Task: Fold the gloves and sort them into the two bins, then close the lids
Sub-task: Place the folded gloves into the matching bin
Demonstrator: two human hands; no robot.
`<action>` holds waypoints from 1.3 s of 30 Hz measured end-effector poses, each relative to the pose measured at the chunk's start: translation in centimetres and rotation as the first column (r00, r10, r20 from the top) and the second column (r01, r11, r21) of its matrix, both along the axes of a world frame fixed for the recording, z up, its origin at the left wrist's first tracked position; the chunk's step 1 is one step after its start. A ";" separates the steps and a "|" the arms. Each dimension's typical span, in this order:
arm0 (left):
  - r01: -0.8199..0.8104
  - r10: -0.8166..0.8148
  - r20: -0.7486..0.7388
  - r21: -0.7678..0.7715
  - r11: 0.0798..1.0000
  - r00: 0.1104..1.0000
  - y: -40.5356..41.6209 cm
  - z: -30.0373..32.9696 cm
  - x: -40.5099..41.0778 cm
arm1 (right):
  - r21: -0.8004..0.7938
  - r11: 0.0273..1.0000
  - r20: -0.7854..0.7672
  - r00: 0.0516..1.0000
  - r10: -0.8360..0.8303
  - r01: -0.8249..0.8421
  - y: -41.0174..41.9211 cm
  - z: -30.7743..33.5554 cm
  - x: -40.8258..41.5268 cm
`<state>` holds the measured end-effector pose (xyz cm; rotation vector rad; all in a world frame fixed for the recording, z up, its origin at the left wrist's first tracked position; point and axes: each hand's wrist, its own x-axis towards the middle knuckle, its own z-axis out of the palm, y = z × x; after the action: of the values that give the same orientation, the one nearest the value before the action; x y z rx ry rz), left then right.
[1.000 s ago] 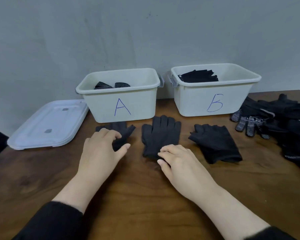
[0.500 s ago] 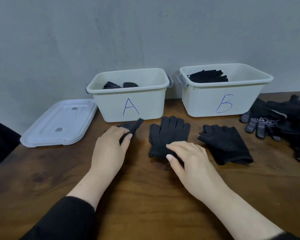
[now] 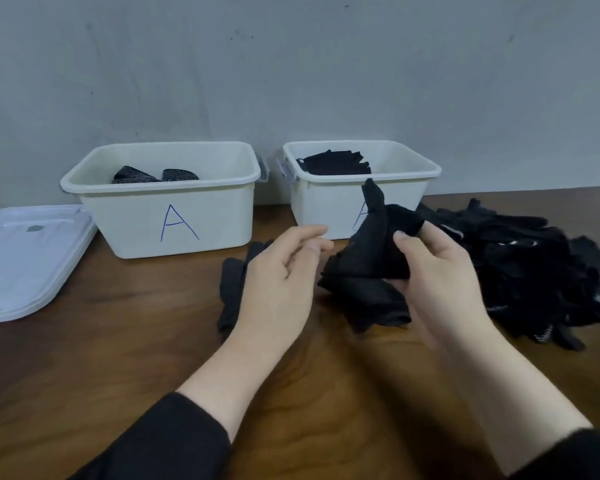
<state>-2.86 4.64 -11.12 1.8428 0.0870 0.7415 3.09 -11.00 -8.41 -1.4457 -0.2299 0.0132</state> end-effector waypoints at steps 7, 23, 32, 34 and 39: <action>-0.081 0.129 -0.159 0.280 0.957 0.979 0.9 -4.3 0.7 | -0.672 0.687 0.443 0.893 0.075 0.275 -3.1 2.9 5.3; 0.292 -0.018 -0.407 0.624 0.725 0.913 -0.7 -5.2 1.9 | -0.846 0.532 0.202 0.902 0.383 -0.037 -4.9 -7.7 3.1; 0.375 -0.006 -0.488 0.663 0.648 0.873 -0.6 -5.8 1.9 | -0.788 0.591 0.195 0.980 -0.031 0.175 -5.3 -8.5 4.3; 0.385 -0.011 -0.490 0.671 0.634 0.871 -0.6 -5.9 1.9 | -0.773 0.619 0.151 0.988 -0.026 0.135 -5.1 -8.3 4.1; 0.370 -0.019 -0.454 0.701 0.610 0.891 -0.8 -5.7 1.6 | -0.698 0.711 0.131 0.991 0.017 0.080 -4.0 -8.1 3.3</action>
<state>-1.29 3.84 -16.82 2.7824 -0.2160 0.1943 6.41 -14.99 -16.56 -2.2304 -0.3268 -0.0236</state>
